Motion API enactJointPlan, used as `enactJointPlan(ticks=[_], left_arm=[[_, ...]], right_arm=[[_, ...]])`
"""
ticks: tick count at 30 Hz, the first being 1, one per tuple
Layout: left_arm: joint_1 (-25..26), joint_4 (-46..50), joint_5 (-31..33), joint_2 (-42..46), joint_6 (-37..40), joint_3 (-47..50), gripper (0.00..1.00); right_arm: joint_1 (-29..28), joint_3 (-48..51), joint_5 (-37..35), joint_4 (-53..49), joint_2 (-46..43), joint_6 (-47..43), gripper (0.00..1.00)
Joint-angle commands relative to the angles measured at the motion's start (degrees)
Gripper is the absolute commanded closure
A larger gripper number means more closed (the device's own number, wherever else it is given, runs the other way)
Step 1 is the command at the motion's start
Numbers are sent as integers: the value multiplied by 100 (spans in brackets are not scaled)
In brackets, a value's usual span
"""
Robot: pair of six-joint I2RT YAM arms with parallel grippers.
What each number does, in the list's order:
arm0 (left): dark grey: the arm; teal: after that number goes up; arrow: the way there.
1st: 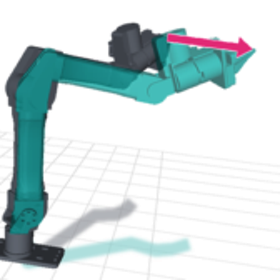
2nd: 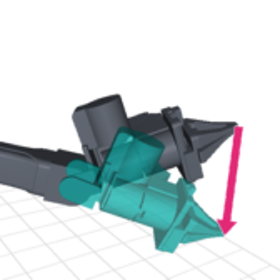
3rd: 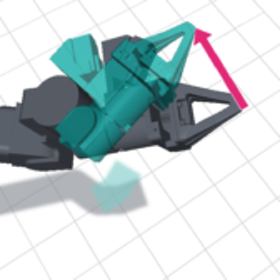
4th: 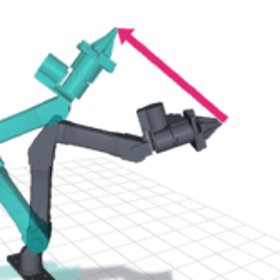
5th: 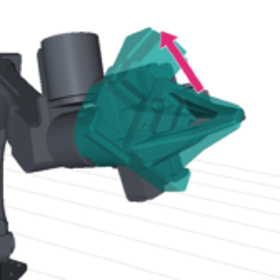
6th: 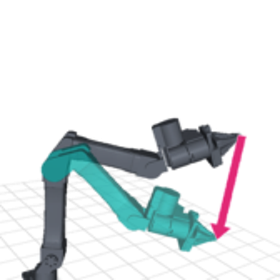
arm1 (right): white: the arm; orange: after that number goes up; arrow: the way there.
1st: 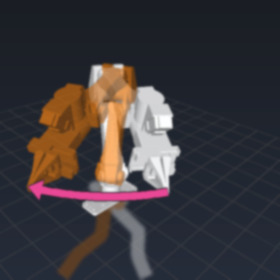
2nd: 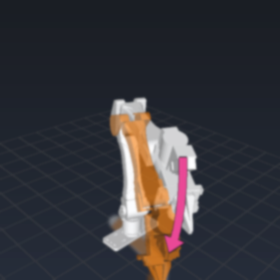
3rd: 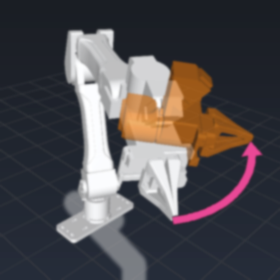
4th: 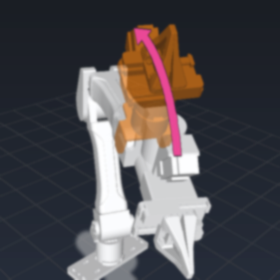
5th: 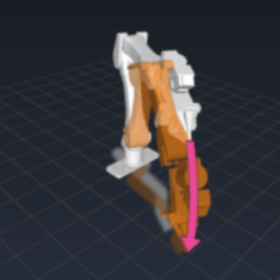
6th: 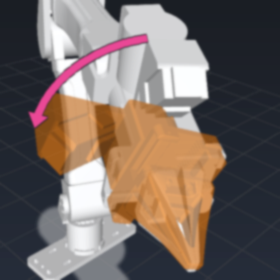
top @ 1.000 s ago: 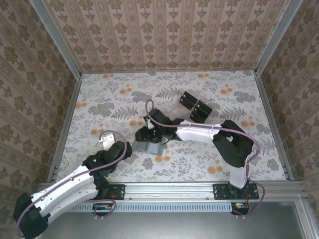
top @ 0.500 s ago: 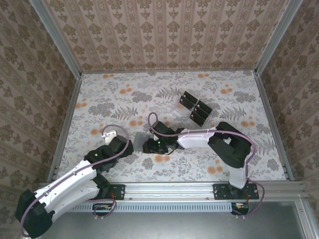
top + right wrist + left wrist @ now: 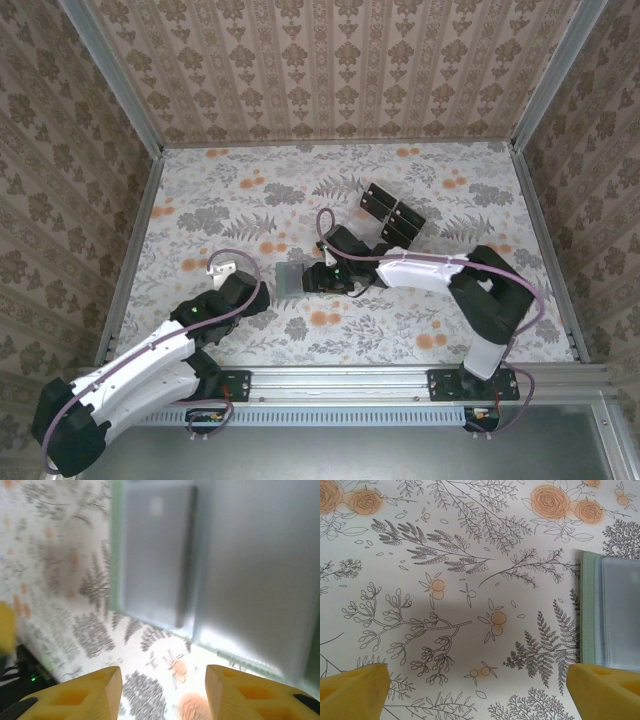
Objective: Put the credit cards into the card holder
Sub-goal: Move the card holder to the center of the table.
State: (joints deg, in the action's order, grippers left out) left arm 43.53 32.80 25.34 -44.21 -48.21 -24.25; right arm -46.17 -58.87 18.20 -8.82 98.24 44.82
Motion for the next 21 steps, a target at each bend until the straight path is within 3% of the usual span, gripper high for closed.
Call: enactJointPlan(ticks=[1,9,14,21], left_arm=[[-88,-67,-79,-117,329,-364,0],[-531,-340,-595,-862,888,-1055,0],[-844,-366,-920,-1531,1220,-1571,0],[-951,-545,-1110,-2033,1235,-1835,0]], right_arm=[[332,-341,-322,-974,-695,-672,52],[1409,-1336,-1972,-3092,-797,-2180,52],[1497,-1884,-3137,-3800,-442,-2774,54],[1497,-2040,-4176,-4059,21,-3132,55]])
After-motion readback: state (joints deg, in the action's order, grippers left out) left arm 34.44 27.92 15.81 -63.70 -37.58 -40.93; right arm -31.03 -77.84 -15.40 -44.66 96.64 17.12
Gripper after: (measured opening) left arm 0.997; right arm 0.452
